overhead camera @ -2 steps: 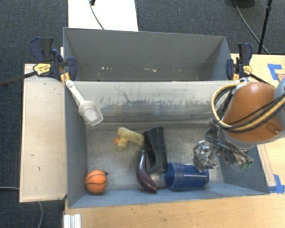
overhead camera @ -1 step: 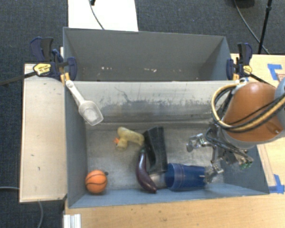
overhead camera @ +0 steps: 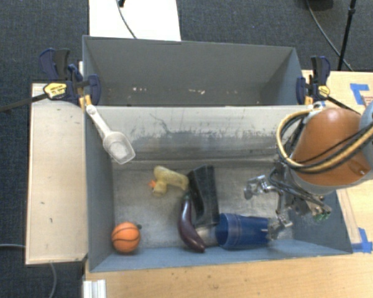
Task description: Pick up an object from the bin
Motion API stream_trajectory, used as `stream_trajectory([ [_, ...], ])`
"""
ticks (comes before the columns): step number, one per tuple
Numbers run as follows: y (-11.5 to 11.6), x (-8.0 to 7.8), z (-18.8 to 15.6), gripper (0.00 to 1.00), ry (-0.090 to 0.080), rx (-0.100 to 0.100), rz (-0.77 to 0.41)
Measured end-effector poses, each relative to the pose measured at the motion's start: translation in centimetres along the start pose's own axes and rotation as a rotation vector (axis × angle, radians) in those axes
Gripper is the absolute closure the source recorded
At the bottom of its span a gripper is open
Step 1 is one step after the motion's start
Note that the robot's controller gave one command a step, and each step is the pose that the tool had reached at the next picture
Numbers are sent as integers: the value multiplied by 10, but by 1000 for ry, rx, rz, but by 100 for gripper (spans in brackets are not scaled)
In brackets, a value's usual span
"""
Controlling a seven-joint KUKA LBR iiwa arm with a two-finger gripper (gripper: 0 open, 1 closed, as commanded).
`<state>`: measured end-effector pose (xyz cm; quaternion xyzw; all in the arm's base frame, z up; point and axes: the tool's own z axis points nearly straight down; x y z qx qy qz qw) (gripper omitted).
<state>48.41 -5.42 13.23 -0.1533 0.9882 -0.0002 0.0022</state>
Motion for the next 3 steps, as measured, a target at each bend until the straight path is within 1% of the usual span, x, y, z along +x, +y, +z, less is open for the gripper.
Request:
stream_trajectory([
  [1, 4, 0, 57, 100, -2, 4, 81],
  [2, 4, 0, 57, 100, -2, 4, 79],
  [3, 20, -5, -85, 100, 0, 0, 49],
])
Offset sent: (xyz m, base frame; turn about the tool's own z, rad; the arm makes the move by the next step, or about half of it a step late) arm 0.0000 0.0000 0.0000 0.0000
